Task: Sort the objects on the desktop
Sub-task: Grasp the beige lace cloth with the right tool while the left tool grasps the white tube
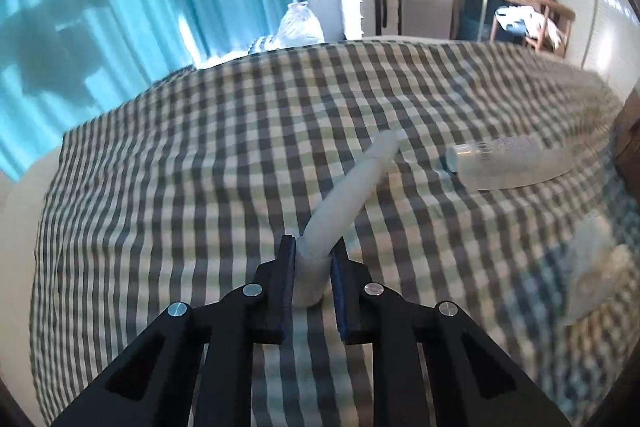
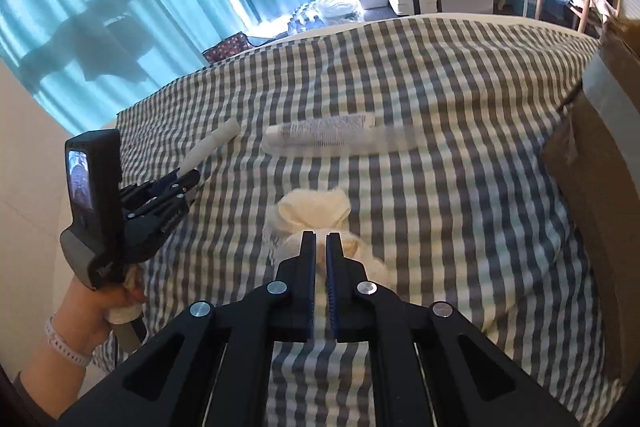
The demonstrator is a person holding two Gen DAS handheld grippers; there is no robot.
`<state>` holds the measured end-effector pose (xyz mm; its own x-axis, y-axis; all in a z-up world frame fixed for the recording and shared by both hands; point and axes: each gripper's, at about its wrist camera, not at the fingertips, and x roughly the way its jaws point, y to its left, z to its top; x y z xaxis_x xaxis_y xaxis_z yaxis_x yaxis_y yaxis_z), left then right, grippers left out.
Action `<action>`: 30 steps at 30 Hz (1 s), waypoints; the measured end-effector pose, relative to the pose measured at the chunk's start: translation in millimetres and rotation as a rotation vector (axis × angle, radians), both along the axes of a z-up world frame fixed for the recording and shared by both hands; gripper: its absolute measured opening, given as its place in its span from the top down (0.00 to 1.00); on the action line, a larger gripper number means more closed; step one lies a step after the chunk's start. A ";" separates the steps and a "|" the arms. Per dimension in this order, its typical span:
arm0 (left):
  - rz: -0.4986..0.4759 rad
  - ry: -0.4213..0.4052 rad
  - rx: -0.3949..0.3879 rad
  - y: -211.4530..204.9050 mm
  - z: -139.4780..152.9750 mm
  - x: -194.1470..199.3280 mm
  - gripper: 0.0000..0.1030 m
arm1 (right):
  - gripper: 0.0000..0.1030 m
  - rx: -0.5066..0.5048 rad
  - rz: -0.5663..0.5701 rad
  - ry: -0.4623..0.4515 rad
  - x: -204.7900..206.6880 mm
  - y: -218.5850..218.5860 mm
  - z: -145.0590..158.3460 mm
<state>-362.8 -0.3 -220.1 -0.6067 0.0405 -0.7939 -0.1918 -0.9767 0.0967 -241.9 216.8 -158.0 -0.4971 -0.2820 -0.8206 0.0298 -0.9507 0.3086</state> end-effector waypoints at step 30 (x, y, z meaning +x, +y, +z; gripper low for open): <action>0.130 -0.167 0.209 -8.4 -28.7 106.7 0.83 | 0.91 0.023 0.057 -0.054 -21.6 -21.3 -56.4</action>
